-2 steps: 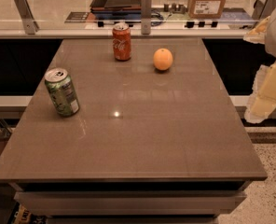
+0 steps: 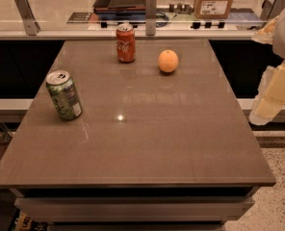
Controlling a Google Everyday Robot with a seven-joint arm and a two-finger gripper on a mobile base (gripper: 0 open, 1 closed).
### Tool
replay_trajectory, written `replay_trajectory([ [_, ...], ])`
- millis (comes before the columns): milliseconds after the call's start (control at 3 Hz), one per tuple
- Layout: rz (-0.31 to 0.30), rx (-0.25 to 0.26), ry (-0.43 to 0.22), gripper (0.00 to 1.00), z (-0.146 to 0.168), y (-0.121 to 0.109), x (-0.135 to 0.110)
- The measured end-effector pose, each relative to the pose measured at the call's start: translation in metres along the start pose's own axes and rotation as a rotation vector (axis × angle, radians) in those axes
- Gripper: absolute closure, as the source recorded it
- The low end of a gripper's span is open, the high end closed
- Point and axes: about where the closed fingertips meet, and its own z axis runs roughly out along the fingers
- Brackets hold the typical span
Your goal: Move orange near green can
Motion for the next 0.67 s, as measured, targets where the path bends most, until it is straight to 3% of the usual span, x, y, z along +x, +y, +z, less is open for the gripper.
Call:
replay_trajectory([
  [333, 0.088, 0.027, -0.072, 0.00, 0.014, -0.013, 0.000],
  [667, 0.157, 0.086, -0.169, 0.00, 0.025, -0.040, -0.009],
])
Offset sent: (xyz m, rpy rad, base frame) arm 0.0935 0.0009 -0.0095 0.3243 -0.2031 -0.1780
